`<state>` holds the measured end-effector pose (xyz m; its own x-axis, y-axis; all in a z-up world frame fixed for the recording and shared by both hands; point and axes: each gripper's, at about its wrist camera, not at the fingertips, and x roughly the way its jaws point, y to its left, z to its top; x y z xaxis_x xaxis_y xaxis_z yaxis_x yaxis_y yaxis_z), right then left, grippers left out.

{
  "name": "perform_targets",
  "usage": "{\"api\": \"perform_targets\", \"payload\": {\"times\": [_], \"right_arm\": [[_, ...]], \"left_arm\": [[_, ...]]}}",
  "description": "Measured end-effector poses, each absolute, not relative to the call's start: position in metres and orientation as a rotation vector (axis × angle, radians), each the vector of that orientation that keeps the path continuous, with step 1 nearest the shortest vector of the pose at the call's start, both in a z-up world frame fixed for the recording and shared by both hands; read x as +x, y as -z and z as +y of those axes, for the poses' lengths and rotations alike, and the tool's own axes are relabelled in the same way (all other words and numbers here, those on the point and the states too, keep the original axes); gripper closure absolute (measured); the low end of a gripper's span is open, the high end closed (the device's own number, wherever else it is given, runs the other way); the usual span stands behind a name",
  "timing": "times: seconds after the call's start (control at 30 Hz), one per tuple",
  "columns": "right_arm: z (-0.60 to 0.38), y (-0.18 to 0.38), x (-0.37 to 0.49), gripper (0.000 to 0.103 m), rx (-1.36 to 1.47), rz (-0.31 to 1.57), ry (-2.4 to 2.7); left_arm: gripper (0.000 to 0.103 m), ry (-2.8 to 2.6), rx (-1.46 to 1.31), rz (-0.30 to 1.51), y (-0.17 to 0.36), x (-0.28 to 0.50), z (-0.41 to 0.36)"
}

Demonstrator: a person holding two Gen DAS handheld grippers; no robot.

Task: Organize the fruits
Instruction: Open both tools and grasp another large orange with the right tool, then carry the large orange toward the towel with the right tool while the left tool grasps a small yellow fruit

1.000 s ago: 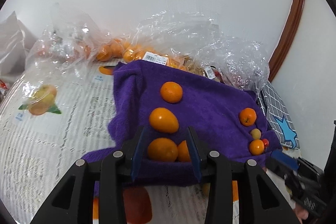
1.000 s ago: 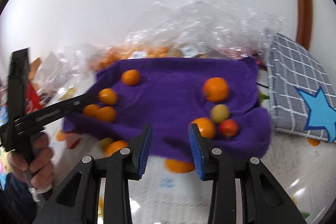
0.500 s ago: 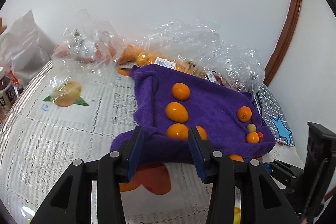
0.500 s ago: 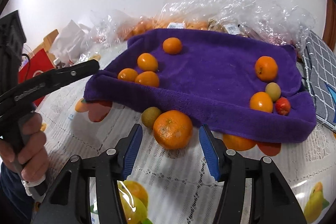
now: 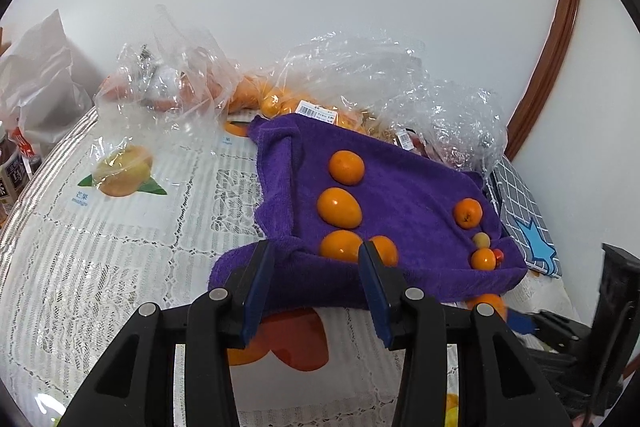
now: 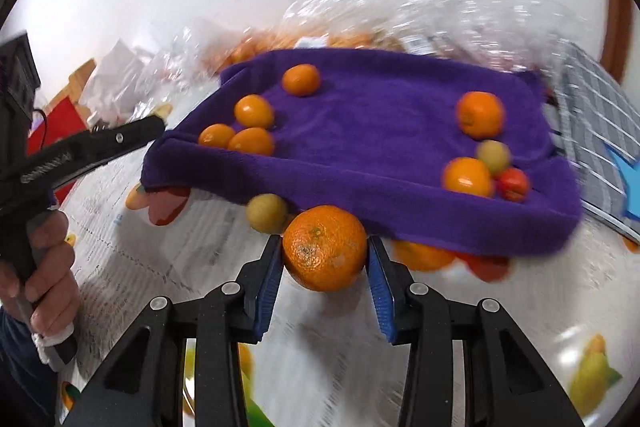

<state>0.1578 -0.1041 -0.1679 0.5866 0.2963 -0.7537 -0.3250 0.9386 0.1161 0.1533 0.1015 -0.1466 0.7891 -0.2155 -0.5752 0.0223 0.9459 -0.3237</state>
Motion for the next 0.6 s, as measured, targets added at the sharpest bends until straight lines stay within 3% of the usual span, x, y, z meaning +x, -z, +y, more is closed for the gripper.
{"api": "perform_targets", "payload": {"times": [0.6], "right_arm": [[-0.147,0.180,0.150,0.061,-0.012,0.910,-0.273]], "left_arm": [[0.061,0.319,-0.125,0.662,0.150,0.137,0.047]]}}
